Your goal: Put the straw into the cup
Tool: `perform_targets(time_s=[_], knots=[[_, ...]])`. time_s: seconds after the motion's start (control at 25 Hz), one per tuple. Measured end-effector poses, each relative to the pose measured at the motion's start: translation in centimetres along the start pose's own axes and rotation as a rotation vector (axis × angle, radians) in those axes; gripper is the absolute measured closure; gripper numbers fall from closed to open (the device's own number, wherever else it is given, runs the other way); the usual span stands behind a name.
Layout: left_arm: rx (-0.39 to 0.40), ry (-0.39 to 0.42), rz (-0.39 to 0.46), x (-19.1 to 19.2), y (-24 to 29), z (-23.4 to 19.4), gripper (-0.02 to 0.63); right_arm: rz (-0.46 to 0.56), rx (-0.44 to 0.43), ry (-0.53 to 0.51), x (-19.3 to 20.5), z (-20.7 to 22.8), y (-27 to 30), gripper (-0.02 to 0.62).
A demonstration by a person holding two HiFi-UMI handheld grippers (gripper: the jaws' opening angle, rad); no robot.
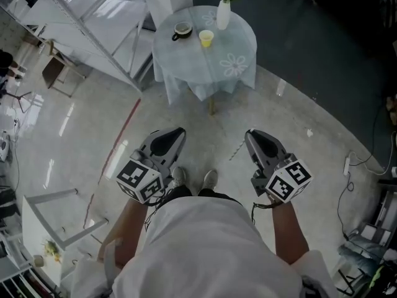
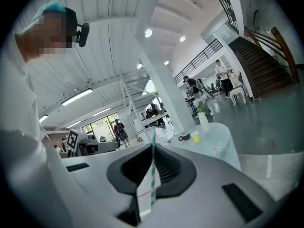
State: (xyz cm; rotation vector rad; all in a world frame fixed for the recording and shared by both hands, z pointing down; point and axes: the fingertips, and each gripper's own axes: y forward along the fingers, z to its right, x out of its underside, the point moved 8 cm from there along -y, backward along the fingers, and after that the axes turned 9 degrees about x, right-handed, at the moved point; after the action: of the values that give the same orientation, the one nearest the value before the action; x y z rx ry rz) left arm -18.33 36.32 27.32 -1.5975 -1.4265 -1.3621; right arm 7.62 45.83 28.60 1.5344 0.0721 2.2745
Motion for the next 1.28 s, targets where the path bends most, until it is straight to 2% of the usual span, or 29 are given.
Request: perform_targets(time_s=[0.36,0.72,0.96,1.28], knots=[[-0.019,-0.004,0.002,0.2,0.9,-0.3,0.572,-0.012,0.006,0.011,0.1,1.9,0.3,0.558],[-0.03,-0.018,-0.002,0.1,2.7,-3.3,0.572,-0.026,0.0,-0.011,-1.1,3.8,3.2,0.558],[-0.016,-0.02,-0.006,-0.5,4.8,-7.0,0.572,-0.035,0.014,-0.003,-2.1,5.6,6.8,0.558],[0.006,-0.034,-0.015,-2.4,7.7,-15.0,0.571,-0.046,0.03,-0.004,-4.3,7.8,14.5,0.558]])
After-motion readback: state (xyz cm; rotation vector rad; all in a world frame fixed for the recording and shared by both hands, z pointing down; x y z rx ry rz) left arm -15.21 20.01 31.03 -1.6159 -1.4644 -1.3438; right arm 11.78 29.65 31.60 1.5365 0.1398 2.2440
